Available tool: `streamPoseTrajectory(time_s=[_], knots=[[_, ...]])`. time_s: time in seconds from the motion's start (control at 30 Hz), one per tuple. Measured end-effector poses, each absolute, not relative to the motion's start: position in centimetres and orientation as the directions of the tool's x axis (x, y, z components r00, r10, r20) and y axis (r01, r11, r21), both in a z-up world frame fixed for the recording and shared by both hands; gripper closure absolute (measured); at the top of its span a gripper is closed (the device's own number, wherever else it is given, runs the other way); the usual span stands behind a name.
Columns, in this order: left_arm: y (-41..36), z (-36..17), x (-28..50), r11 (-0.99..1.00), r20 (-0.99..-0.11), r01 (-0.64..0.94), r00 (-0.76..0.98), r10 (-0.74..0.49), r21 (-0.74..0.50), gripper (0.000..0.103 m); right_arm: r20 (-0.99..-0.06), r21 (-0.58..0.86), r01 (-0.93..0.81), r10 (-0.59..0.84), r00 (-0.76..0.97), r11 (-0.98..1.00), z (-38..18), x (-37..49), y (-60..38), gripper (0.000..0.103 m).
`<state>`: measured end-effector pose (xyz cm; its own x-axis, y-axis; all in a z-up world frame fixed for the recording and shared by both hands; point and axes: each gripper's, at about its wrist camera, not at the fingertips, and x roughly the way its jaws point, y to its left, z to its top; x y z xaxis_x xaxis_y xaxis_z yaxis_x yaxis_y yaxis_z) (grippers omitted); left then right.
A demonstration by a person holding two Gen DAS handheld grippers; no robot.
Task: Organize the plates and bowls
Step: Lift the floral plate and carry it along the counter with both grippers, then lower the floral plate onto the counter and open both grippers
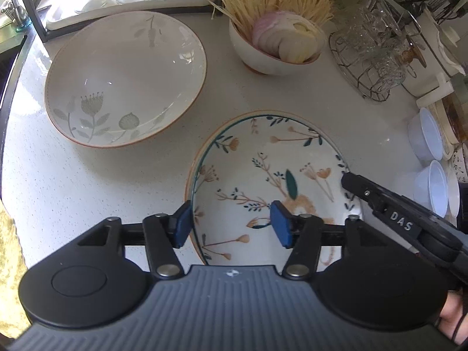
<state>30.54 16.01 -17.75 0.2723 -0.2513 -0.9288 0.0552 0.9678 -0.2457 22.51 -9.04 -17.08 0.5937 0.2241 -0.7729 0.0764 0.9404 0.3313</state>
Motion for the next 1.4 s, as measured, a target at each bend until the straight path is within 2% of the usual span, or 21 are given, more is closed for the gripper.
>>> streamPoseTrajectory(time_s=[0.1,0.43,0.97,1.1,1.4], knots=[[15.9,-17.4,30.7,0.980,-0.941,0.058,0.271,-0.201,-0.193,0.038,-0.770,0.347,0.072,0.240,0.591,0.935,-17.4,22.6,-9.0,0.082],[15.9,-15.9,30.0,0.977,-0.927,0.097,0.311,-0.211,-0.190,0.038,-0.758,0.362,0.092,0.235,0.609,0.928,-16.5,22.2,-9.1,0.082],[15.2,-5.4,26.7,0.967,-0.787,0.187,0.563,-0.252,-0.175,0.038,-0.584,0.393,-0.034,0.277,0.763,0.919,-6.3,19.4,-8.9,0.082],[15.1,-3.6,25.5,0.959,-0.765,0.207,0.580,-0.280,-0.194,0.038,-0.568,0.444,-0.050,0.323,0.757,0.895,-4.7,18.7,-9.2,0.082],[15.6,-0.6,22.3,0.950,-0.716,0.244,0.626,-0.307,-0.194,0.036,-0.521,0.419,-0.093,0.323,0.790,0.903,-1.2,15.4,-8.4,0.082]])
